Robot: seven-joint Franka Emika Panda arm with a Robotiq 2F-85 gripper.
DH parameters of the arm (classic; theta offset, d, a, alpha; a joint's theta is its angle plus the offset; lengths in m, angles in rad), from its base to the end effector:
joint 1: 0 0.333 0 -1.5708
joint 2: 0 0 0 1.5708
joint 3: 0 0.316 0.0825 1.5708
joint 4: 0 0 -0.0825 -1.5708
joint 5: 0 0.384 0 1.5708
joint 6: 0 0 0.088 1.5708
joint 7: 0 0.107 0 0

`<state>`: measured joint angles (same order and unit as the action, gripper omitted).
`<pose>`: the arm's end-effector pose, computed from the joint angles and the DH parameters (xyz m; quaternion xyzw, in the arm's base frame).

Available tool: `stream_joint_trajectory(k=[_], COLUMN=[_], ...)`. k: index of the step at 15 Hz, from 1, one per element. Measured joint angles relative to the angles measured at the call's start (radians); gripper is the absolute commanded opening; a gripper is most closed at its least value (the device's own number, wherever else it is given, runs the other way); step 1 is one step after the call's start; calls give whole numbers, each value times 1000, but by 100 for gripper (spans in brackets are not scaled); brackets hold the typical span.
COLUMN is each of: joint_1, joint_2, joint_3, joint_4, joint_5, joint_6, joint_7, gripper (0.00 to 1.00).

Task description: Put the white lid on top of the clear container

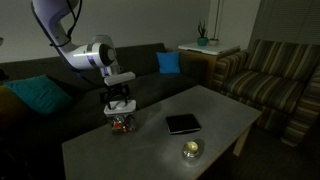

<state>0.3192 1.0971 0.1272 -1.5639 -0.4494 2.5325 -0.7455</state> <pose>0.5818 0.2779 -0.0116 0.7248 0.6845 -0.0604 0.0504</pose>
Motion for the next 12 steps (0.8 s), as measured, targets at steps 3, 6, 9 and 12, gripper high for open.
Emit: stream_joint_trajectory(k=[3,6,9,12], joint_1=[18,23,22,22], joint_2=[-12,-25,-45,-54], joint_3=[-14,-14,-8,2], joint_4=[0,0,-11,-19], joint_5=[-23,-24,-20,-13], joint_6=[-26,-33,-33,-33], joint_7=[42,90,151,208], gripper=[100,100,66,46])
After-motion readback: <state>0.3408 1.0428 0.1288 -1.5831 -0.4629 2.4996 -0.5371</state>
